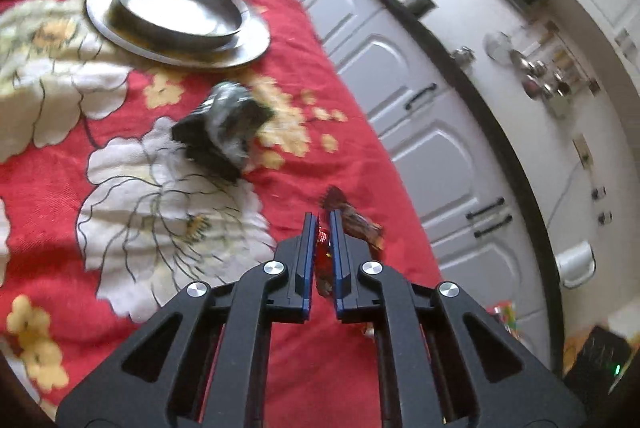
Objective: Collect trash
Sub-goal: 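Carry the chocolate wrapper and candy tube over the yellow-rimmed bin with both tools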
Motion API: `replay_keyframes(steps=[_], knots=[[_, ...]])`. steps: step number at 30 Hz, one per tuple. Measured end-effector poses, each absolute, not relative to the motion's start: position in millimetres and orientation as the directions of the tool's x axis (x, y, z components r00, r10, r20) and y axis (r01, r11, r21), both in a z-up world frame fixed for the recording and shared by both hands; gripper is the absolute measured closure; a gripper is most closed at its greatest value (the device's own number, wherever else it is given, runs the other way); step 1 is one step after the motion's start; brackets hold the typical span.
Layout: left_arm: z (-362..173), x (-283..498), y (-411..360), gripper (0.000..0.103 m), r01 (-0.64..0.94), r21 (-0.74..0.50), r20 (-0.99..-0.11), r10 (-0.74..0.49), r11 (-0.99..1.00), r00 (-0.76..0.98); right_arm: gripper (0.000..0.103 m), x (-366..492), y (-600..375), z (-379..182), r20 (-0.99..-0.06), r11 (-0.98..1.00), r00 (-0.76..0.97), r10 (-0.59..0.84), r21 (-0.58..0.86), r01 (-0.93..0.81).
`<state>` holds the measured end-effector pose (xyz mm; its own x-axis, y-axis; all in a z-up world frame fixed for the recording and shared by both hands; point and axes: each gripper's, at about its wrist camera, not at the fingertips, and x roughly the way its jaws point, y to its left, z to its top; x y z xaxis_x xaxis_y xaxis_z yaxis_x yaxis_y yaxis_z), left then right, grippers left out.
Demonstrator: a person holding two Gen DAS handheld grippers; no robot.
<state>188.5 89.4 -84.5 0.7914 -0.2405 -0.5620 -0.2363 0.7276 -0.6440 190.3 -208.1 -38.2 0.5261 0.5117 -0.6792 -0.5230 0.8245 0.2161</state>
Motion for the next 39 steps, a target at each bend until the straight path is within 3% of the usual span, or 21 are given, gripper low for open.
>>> replay_keyframes(steps=[17,39], knots=[[-38.9,171.8,-5.3,0.102,0.026,-0.536,-0.510,-0.348,0.844,0.786,0.075,172.2,-258.3,-19.6,-0.631,0.863,0.605,0.486,0.236,-0.448],[-49.5,175.6,-113.9,0.102,0.248,-0.445,-0.542,-0.479,0.861,0.691,0.075,168.7,-343.7,-43.9,-0.662,0.922,0.642,0.387,0.288,-0.260]])
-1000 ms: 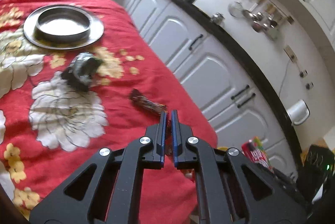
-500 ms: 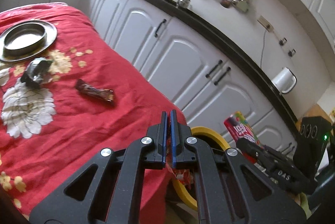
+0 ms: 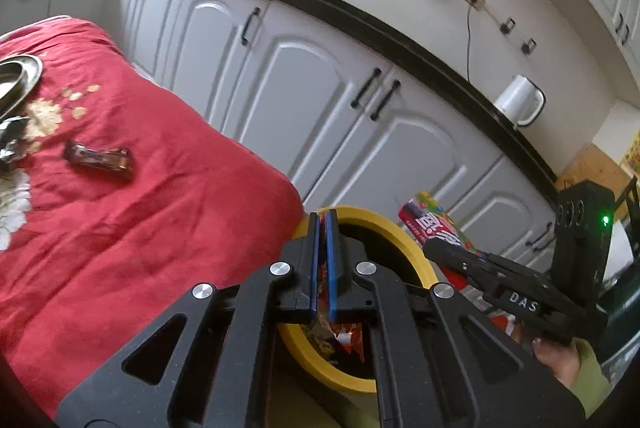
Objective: Collect trash
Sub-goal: 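Carry the chocolate wrapper and candy tube over the yellow-rimmed bin with both tools, then open both tools to drop the chocolate wrapper and candy tube into the bin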
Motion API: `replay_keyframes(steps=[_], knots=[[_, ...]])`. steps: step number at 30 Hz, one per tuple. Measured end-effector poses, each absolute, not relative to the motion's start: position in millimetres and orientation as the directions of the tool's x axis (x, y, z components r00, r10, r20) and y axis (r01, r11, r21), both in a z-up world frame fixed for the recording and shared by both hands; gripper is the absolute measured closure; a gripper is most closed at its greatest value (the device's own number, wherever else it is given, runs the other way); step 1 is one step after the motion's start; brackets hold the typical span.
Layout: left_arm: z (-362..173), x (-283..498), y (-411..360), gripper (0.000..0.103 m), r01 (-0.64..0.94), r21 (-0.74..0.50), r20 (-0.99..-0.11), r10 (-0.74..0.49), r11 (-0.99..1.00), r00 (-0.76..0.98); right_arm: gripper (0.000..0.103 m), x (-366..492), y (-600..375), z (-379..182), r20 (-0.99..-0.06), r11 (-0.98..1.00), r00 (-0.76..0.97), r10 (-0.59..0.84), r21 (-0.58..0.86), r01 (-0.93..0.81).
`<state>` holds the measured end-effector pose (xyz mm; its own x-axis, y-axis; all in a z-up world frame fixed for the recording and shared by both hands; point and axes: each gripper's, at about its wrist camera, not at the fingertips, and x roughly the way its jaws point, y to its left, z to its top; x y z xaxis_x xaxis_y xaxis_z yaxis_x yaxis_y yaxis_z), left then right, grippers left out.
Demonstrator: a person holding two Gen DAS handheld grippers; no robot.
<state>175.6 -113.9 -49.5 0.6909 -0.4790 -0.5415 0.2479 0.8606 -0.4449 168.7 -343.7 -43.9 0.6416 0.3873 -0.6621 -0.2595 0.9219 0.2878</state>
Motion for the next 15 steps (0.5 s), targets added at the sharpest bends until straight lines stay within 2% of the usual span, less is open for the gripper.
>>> replay_keyframes(steps=[15], knots=[[-81.8,185.0,-164.1,0.102,0.334,-0.411,-0.602,-0.528,0.848,0.599,0.075,171.3,-383.9,-76.7,-0.708,0.927,0.605,0.363,0.338,-0.161]])
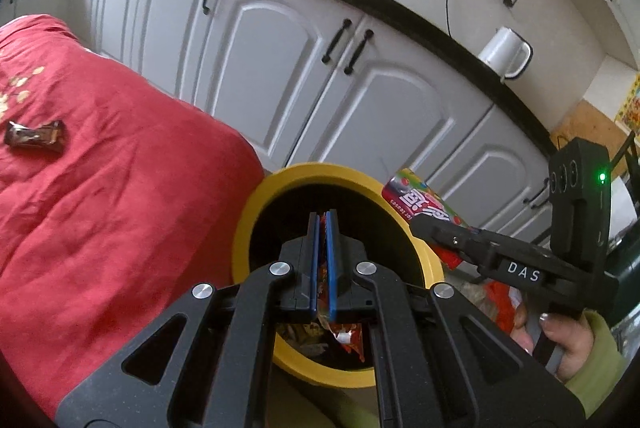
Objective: Collect trash
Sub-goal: 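Open both tools to drop the chocolate wrapper and candy tube into the bin, then move both open tools back to the black snack pack and brown chocolate bar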
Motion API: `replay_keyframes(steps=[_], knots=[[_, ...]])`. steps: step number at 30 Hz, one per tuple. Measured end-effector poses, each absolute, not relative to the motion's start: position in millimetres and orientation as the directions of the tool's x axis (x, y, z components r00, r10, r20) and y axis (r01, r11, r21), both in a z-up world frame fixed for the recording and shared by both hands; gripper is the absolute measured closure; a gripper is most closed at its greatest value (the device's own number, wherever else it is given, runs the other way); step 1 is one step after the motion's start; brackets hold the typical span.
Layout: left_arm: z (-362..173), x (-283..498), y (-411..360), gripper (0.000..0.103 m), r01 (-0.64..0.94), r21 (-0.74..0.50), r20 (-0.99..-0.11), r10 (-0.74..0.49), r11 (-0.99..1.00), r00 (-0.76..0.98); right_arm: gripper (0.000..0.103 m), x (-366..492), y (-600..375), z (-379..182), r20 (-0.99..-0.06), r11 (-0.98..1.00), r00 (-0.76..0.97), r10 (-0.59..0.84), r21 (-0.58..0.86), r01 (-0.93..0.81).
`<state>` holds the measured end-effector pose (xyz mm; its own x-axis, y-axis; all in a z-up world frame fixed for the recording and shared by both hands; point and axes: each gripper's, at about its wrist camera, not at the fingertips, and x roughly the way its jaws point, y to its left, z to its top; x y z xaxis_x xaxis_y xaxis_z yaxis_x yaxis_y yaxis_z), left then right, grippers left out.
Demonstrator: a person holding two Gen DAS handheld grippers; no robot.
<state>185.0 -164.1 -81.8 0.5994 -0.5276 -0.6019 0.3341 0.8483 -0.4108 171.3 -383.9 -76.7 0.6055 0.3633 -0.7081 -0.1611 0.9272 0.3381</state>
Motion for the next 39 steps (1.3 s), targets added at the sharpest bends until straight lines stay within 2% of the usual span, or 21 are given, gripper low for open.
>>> replay_keyframes(steps=[5,7,8,10,11,15,17,25,39], knots=[[-87.2,190.4,-172.3,0.100,0.348,-0.421,-0.609,-0.545,0.838,0.576,0.074,172.4,-393.2,-85.5,-0.716,0.923,0.595,0.365,0.360,-0.133],[-85.4,190.6,-171.3,0.075,0.354,-0.428,-0.598,-0.554,0.832,0.579,0.071,173.3,-398.6,-88.5,-0.717,0.919,0.592,0.369,0.378,-0.115],[-84.9,191.3,-170.0,0.053,0.356,-0.436,-0.593,-0.561,0.827,0.577,0.060,173.9,-400.7,-89.4,-0.716,0.918,0.593,0.367,0.383,-0.105],[-83.0,192.2,-165.0,0.050,0.351,-0.451,-0.587,-0.569,0.820,0.575,0.045,173.8,-406.7,-90.4,-0.711,0.916,0.604,0.359,0.393,-0.083],[-82.0,191.9,-163.1,0.047,0.347,-0.446,-0.588,-0.563,0.825,0.581,0.045,173.8,-408.7,-90.5,-0.709,0.916,0.608,0.356,0.395,-0.076],[-79.6,189.9,-154.8,0.021,0.321,-0.441,-0.589,-0.540,0.838,0.601,0.043,175.0,-408.9,-89.6,-0.708,0.917,0.614,0.348,0.393,-0.067],[-78.3,188.2,-150.0,0.011,0.306,-0.421,-0.597,-0.515,0.854,0.615,0.042,173.9,-405.2,-85.9,-0.703,0.922,0.623,0.342,0.381,-0.076],[-69.7,182.2,-113.2,0.011,0.202,-0.344,-0.608,-0.382,0.917,0.696,0.035,168.1,-378.0,-63.1,-0.655,0.934,0.675,0.339,0.321,-0.157],[-52.4,168.7,-39.9,0.011,0.021,-0.193,-0.565,-0.128,0.981,0.815,0.032,172.1,-301.7,-38.3,-0.631,0.915,0.665,0.398,0.218,-0.341]])
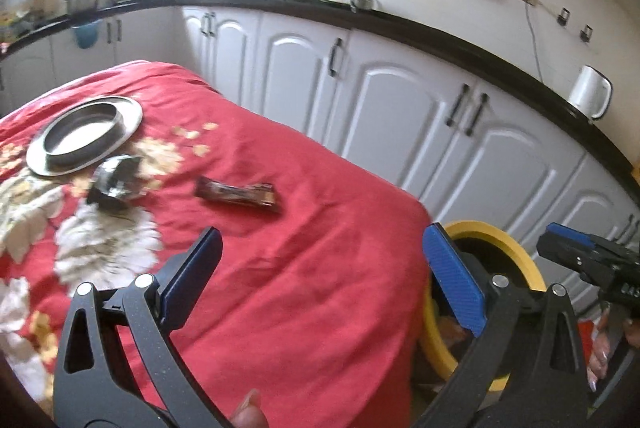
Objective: Collect trash
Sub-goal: 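Move both open tools back to the black snack pack and brown chocolate bar, then grasp the black snack pack with the left tool while the right tool grasps the brown chocolate bar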
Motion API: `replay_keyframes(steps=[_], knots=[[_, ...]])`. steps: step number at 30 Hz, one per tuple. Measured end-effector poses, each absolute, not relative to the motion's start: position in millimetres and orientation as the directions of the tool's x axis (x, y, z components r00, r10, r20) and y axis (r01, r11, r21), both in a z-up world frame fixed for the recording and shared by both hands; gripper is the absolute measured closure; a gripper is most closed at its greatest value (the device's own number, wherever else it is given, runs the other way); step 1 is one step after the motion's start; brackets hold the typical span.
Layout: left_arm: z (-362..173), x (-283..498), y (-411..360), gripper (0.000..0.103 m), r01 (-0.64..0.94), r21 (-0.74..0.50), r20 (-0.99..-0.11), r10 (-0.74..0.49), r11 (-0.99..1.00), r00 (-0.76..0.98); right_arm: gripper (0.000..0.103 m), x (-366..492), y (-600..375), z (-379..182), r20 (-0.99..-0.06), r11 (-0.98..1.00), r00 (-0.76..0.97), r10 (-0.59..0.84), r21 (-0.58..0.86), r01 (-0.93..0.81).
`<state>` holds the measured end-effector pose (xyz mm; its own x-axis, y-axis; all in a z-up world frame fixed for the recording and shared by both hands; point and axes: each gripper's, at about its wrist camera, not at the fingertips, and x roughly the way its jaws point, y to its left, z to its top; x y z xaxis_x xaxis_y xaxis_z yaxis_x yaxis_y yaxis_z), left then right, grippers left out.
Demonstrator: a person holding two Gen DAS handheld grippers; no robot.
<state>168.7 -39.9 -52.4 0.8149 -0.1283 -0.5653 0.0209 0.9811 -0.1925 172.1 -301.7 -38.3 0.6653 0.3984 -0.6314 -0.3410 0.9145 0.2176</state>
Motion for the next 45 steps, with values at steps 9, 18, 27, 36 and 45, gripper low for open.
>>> replay_keyframes(steps=[9,18,27,36,45], knots=[[-49.9,169.0,8.8,0.011,-0.104,-0.162,-0.557,-0.004,0.981,0.830,0.032,182.1,-238.3,-32.9,-0.650,0.867,0.603,0.463,0.188,-0.462],[-56.2,170.1,67.1,0.011,-0.235,-0.206,-0.574,0.077,0.950,0.815,0.032,202.6,-179.7,-36.4,-0.669,0.813,0.545,0.506,0.159,-0.559],[-67.1,175.0,114.6,0.011,-0.321,-0.238,-0.613,0.115,0.917,0.782,0.032,242.1,-120.6,-54.5,-0.716,0.757,0.492,0.495,0.078,-0.649],[-77.7,201.7,135.8,0.023,-0.315,-0.258,-0.658,0.073,0.913,0.749,0.032,275.5,-67.7,-79.7,-0.761,0.700,0.467,0.451,-0.023,-0.714],[-86.9,229.0,129.8,0.036,-0.286,-0.240,-0.697,0.041,0.928,0.716,0.047,295.7,-35.2,-103.8,-0.798,0.657,0.446,0.405,-0.086,-0.749]])
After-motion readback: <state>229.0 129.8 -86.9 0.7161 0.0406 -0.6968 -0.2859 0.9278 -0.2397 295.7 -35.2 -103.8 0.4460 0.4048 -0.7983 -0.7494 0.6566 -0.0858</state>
